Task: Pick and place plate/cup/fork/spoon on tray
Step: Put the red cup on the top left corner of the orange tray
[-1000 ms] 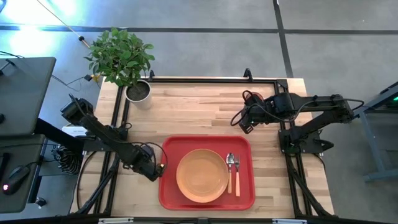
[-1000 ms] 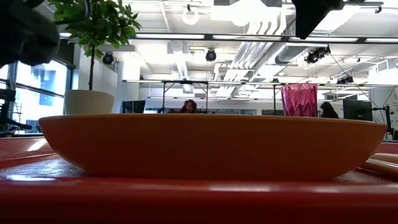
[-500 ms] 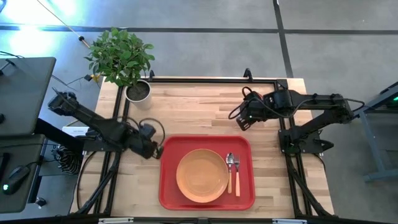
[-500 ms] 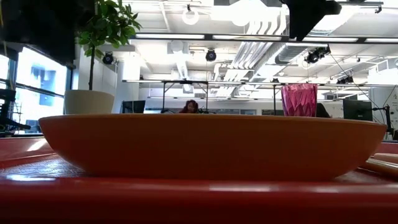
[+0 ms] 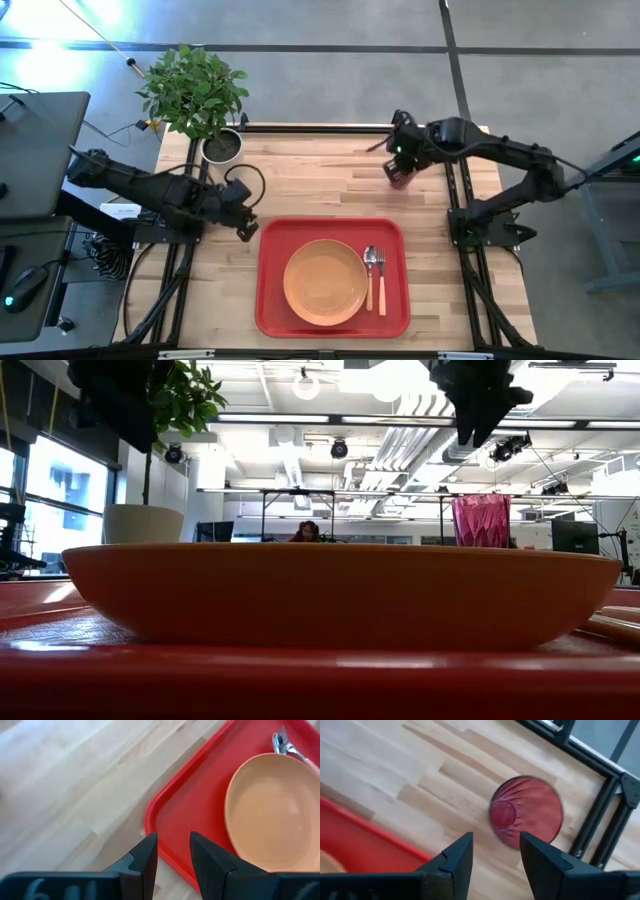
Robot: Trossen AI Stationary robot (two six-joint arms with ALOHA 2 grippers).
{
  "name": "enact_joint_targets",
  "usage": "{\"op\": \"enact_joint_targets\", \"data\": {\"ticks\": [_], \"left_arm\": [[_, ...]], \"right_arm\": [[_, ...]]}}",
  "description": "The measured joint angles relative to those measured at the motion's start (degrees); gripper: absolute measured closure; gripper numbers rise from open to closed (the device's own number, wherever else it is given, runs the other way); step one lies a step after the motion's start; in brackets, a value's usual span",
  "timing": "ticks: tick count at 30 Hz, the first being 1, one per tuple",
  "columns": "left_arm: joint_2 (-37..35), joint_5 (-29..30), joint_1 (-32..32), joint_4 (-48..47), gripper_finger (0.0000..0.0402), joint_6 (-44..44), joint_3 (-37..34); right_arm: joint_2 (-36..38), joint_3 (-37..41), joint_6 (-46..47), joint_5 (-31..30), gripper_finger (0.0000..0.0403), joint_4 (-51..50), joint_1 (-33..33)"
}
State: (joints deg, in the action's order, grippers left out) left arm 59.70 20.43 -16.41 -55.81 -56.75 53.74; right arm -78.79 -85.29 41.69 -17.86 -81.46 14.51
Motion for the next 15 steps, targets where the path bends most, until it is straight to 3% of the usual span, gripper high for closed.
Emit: {"op": "enact_joint_targets", "data": {"ticks": [6, 15], "left_arm": [[0.01, -0.24, 1.76, -0.04, 0.0298, 4.17, 0.00], [0.02, -0.26, 2.96, -0.04, 0.0298, 6.05, 0.00]], "right_arm": [[-2.36, -0.01, -5.52, 3.67, 0.0250, 2.51, 5.48], [-8.57, -0.01, -6.69, 7.93, 0.0250, 3.40, 8.02]]}}
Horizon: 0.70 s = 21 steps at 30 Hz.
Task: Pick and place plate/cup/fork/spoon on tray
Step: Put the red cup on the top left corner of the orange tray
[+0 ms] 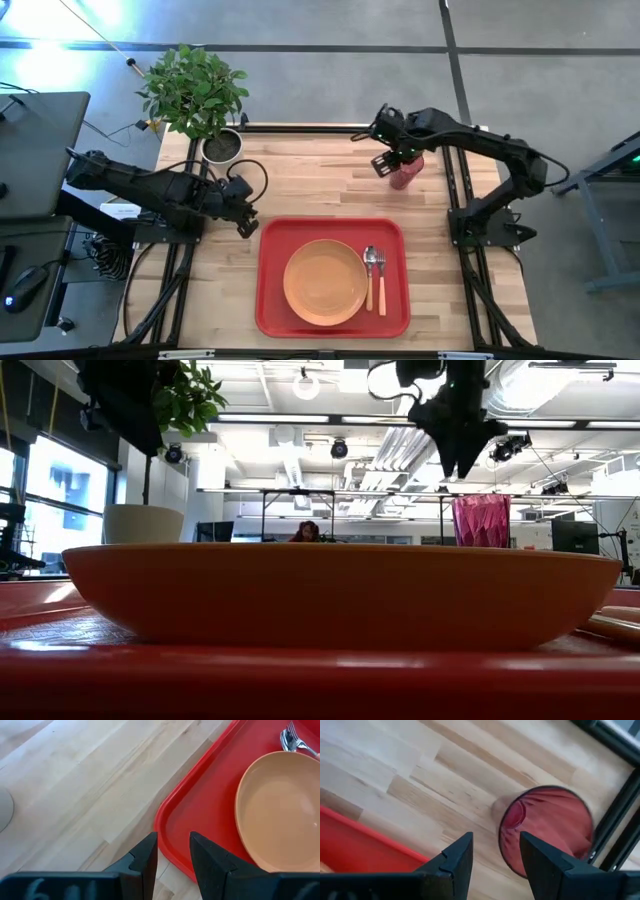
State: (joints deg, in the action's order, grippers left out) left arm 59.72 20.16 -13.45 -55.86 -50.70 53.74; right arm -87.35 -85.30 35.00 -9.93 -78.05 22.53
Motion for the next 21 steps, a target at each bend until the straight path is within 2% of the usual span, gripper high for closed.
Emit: {"op": "enact_joint_targets", "data": {"ticks": [15, 21], "left_arm": [[0.00, -0.06, 0.00, 0.00, 0.0298, 0.38, 0.00], [0.00, -0.07, 0.00, 0.00, 0.0298, 0.38, 0.00]], "right_arm": [[-8.54, 0.09, 1.03, 0.72, 0.0251, -2.79, 0.43], [-9.20, 0.09, 1.23, 0.74, 0.0306, -2.78, 0.80]]}}
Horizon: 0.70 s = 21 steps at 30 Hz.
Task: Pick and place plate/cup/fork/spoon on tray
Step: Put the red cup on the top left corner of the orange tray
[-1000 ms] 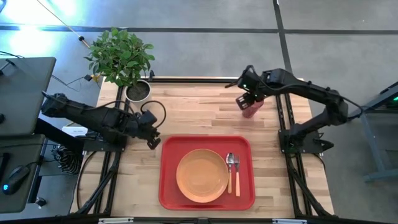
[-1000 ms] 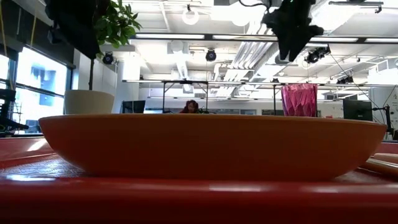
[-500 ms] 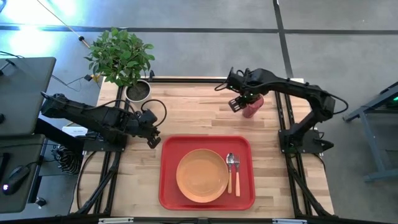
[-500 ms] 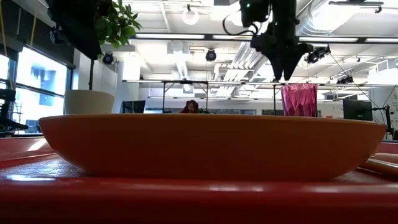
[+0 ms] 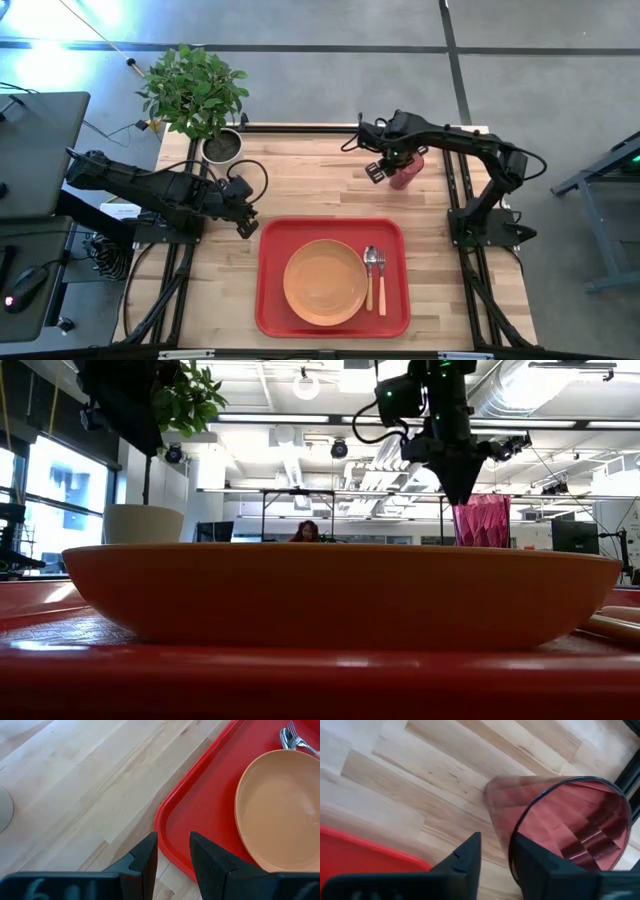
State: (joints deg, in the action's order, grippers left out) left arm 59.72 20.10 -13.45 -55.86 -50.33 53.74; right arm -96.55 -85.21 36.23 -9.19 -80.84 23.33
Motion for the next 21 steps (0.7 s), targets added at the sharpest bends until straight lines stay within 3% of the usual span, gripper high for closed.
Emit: {"op": "enact_joint_targets", "data": {"ticks": [7, 15, 21], "left_arm": [[0.00, 0.02, 0.00, 0.00, 0.0298, 0.00, 0.00], [-0.02, -0.36, 0.00, 0.00, 0.0298, 0.00, 0.00], [-1.33, -1.86, 0.00, 0.02, 0.0298, -0.17, 0.00]], "right_arm": [[0.00, 0.00, 0.97, -0.23, 0.0392, -0.09, 1.07], [0.13, 0.00, -0.67, -1.83, 0.0399, -0.20, 0.70], [0.26, -2.93, -1.31, -1.31, 0.0400, -0.25, -3.22]]}}
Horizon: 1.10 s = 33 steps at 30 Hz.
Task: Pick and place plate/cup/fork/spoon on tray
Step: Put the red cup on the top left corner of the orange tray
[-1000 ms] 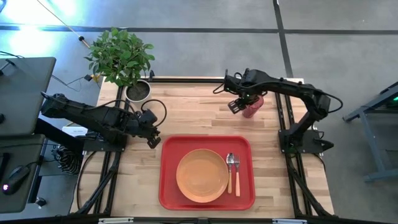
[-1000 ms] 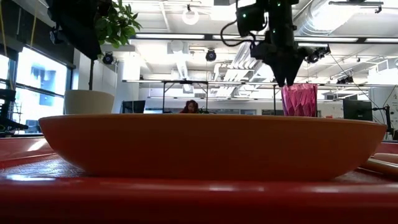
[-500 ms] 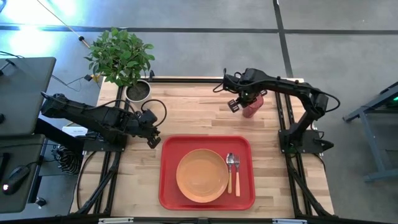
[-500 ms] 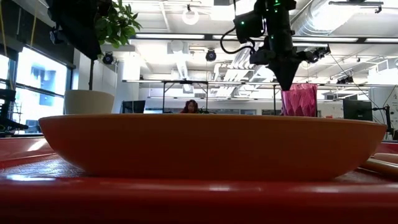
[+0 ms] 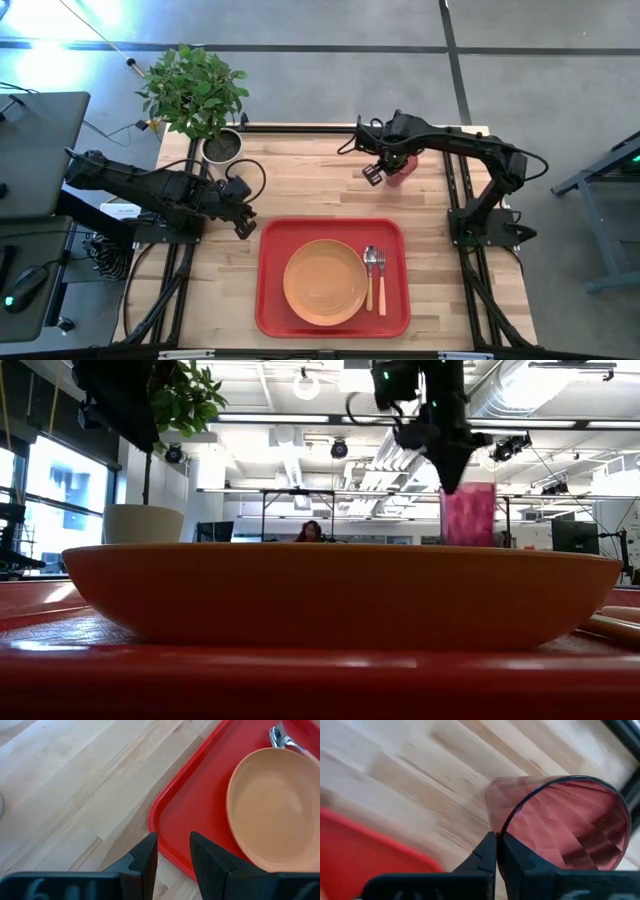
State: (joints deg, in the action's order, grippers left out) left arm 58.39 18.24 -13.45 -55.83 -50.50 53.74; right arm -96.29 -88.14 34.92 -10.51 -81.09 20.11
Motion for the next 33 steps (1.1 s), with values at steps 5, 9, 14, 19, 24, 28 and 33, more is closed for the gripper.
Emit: {"op": "enact_joint_targets", "data": {"ticks": [5, 9, 14, 19, 24, 28, 33], "left_arm": [[-2.10, 0.00, 0.00, -0.02, 0.0298, -0.35, 0.00], [-3.87, 0.28, 0.00, -0.02, 0.0298, -0.35, 0.00], [-5.78, 1.98, 0.00, -0.02, 0.0298, 0.65, 0.00], [-7.12, 3.32, 0.00, -0.04, 0.0298, 0.63, 0.00], [-7.76, 3.36, 0.00, -0.04, 0.0298, 0.02, 0.00], [-7.76, 3.39, 0.00, -0.04, 0.0298, -0.28, 0.00], [-7.74, 3.43, 0.00, -0.07, 0.0298, -0.44, 0.00]], "right_arm": [[0.02, -6.62, -0.03, -0.66, 0.0402, 2.50, -3.34], [0.02, -11.72, -0.99, -1.75, 0.0402, 7.02, -5.58], [0.02, -16.50, -2.76, -1.95, 0.0402, 12.31, -7.28], [0.04, -19.52, -4.88, -1.98, 0.0402, 18.90, -8.61], [0.04, -20.84, -5.38, -1.48, 0.0403, 25.13, -9.99], [-0.22, -20.91, -5.38, -0.65, 0.0403, 28.01, -11.72], [-2.46, -20.96, -6.60, 1.32, 0.0403, 28.20, -14.36]]}}
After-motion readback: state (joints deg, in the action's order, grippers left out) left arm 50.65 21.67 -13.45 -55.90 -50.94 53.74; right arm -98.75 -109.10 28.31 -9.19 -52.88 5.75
